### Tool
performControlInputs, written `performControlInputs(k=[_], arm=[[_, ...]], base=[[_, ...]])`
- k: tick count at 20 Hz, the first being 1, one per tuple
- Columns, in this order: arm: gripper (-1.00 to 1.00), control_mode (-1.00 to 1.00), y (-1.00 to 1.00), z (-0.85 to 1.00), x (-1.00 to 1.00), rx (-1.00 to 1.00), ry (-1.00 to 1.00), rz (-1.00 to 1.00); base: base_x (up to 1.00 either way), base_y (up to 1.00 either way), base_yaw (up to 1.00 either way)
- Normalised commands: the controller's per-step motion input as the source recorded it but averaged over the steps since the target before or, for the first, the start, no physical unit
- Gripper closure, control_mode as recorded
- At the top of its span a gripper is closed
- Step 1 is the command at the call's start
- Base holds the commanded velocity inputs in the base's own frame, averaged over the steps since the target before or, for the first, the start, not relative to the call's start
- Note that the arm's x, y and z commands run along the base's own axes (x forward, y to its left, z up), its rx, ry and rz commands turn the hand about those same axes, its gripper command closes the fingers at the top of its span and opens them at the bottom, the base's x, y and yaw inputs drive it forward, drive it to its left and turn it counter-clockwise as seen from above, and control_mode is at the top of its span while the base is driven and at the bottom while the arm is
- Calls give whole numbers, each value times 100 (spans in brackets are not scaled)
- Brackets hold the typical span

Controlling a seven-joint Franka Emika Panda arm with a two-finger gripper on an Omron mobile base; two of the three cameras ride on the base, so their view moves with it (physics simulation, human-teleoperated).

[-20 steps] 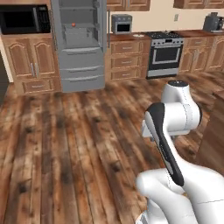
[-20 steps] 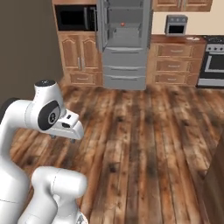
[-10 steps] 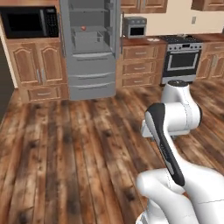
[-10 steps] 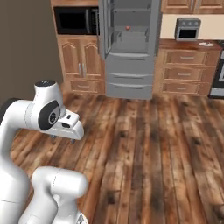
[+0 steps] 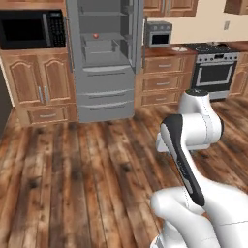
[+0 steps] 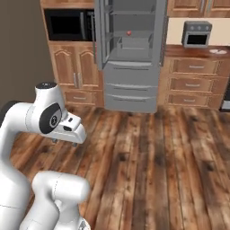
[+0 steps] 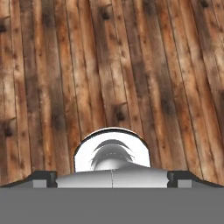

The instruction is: Place the cold items (kiwi and peach) from the fridge in one tupperware on the dining counter. Place the warm items (hot dog and kebab skewer) in the stove area in another tupperware.

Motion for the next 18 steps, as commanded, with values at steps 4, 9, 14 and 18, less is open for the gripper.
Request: performControlInputs(k=[4, 9, 14, 18], arm=[[-100, 100, 0, 0, 0, 0, 0, 0], [-100, 100, 0, 0, 0, 0, 0, 0], [-100, 100, 0, 0, 0, 0, 0, 0], [-100, 100, 0, 0, 0, 0, 0, 0]], base=[[100, 0, 1], [100, -13, 15], [100, -45, 22], [100, -64, -1]])
